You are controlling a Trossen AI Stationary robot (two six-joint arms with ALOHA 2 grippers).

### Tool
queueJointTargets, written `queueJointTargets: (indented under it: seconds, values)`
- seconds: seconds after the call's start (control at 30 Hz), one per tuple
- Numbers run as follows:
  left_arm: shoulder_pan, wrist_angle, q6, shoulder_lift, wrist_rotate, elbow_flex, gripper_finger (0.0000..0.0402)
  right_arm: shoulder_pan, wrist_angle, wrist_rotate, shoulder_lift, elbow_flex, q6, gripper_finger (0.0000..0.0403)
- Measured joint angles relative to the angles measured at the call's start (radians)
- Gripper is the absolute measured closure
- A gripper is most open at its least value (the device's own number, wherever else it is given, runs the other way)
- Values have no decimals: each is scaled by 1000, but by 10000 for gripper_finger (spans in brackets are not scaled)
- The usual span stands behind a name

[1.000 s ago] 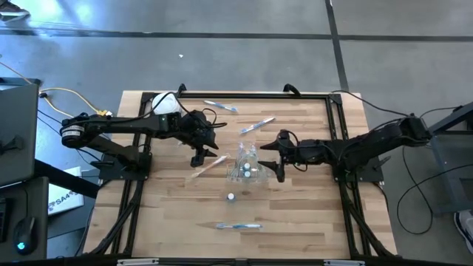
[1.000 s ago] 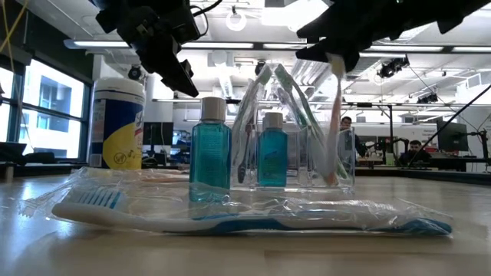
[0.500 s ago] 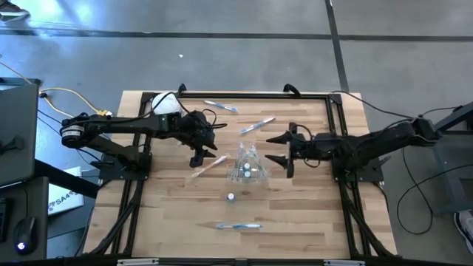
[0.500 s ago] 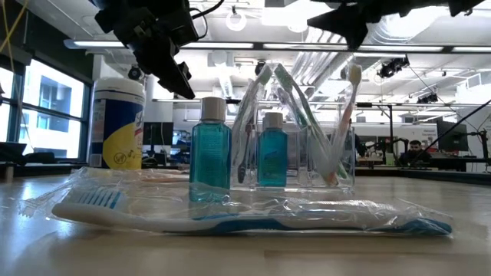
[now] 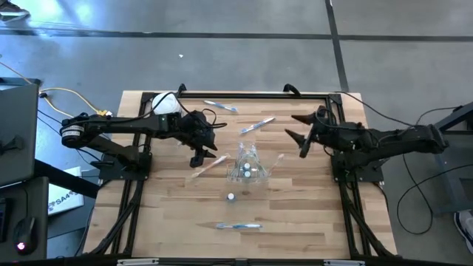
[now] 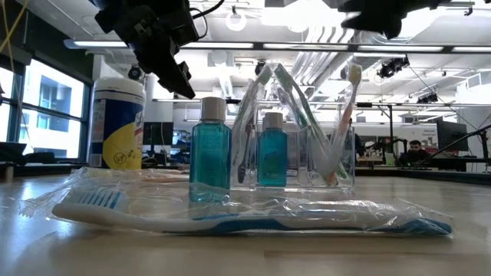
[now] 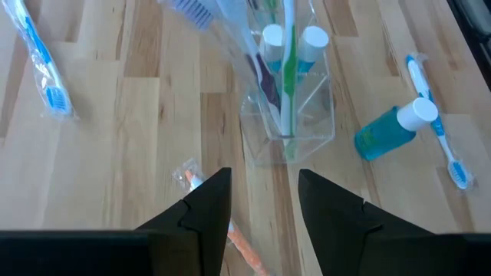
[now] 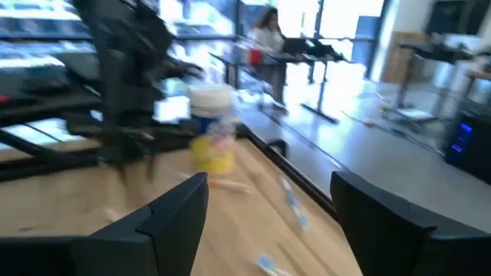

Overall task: Pick & Place toothbrushing station
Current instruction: Put the middle blue toothbrush into the transparent organizer

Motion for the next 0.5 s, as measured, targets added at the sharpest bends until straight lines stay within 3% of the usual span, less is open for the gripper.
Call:
queueJointTargets:
  seconds: [0.17, 0.37, 0.5]
  values:
    - [0, 6, 0, 0, 0, 0, 249, -151, -48, -34, 20, 0, 24, 135]
    - [0, 8, -21, 0, 1, 0, 249, -366, -77, -262, 129, 16, 72, 135]
    - [0, 8, -71, 0, 33, 0, 249, -489, -112, -330, 232, 63, 18, 135]
